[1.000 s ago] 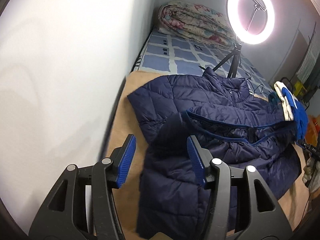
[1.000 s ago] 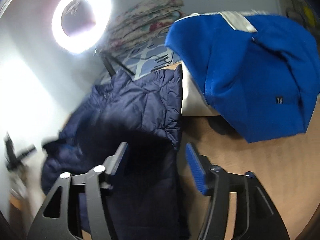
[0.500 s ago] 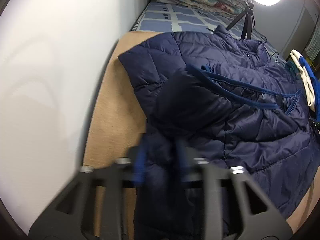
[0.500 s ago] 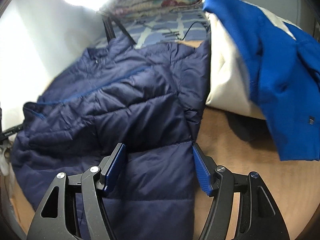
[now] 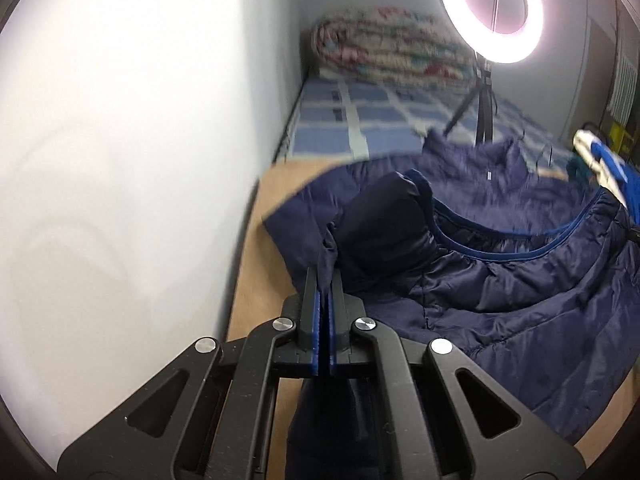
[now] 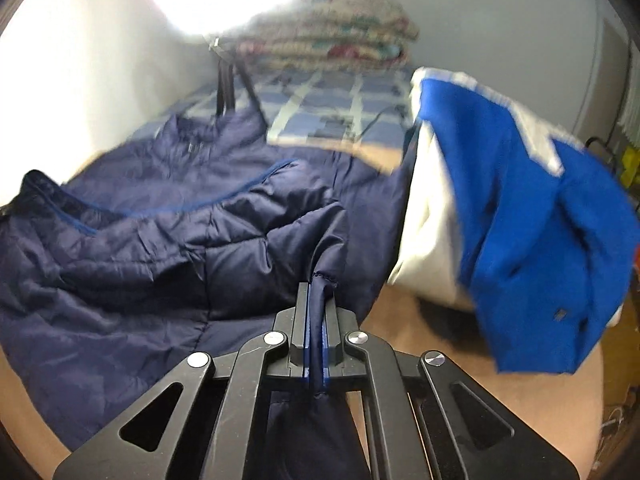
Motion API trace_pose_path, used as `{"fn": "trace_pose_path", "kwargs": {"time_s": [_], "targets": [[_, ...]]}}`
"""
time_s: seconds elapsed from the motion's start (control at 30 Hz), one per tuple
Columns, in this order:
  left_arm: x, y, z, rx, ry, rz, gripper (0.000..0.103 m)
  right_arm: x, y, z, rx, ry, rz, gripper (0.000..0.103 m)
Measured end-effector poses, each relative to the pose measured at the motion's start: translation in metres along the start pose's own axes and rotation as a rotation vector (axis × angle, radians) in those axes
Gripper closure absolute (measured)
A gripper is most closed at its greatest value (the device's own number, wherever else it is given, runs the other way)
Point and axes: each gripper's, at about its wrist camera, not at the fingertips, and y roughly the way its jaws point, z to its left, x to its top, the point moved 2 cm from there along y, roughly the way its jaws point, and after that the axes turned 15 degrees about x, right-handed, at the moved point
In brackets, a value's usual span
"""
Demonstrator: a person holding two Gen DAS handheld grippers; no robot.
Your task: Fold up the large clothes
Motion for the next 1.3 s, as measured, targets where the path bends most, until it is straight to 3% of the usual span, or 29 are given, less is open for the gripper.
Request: {"fn": "trace_pose_path", "kwargs": {"time_s": [0.13,0.23,0.37,0.57,0.7,0.8,0.93,1.0,1.1,1.17,1.3], "targets": [[0.032,0.0,-0.003,0.029,-0.026,-0.06,0.103,0.029,-0.011,0.009,-0.102,-0.072,-0.091,0.101],[0.059,0.016,-0.012,0.063,-0.067,-0.08,0.103,0.049,-0.007,0.005,-0.159,-0.051,-0.129,0.101],[0.08,0.049,-0.038,0.145,-0.072,-0.078,0.103,0.066,0.024,0.002,-0.273,-0.047,-0.117,0.101],[0.073,0.095,-0.066,0.234,-0.059,-0.022,0.102,0.057,0.082,0.007,-0.367,-0.094,-0.007,0.101],[0.055,0.123,-0.067,0.274,-0.057,0.064,0.094,0.041,0.101,0.002,-0.398,-0.084,0.052,0.101],[0.048,0.123,-0.059,0.297,-0.085,0.072,0.073,0.037,0.107,-0.007,-0.389,-0.047,0.085,0.101],[0.05,0.101,-0.049,0.248,-0.116,0.047,0.072,0.038,0.089,-0.012,-0.319,0.037,0.068,0.088],[0.051,0.081,-0.046,0.16,-0.145,0.034,0.072,0.037,0.077,-0.007,-0.304,0.036,0.041,0.076],[0.044,0.047,-0.06,0.05,-0.125,0.021,0.072,0.03,0.051,0.007,-0.253,0.035,-0.01,0.074],[0.036,0.028,-0.084,-0.027,-0.068,0.017,0.072,0.021,0.031,0.026,-0.15,0.028,-0.041,0.073],[0.011,0.002,-0.154,-0.092,0.123,-0.006,0.072,-0.007,0.018,0.065,-0.002,-0.019,-0.015,0.072]]}}
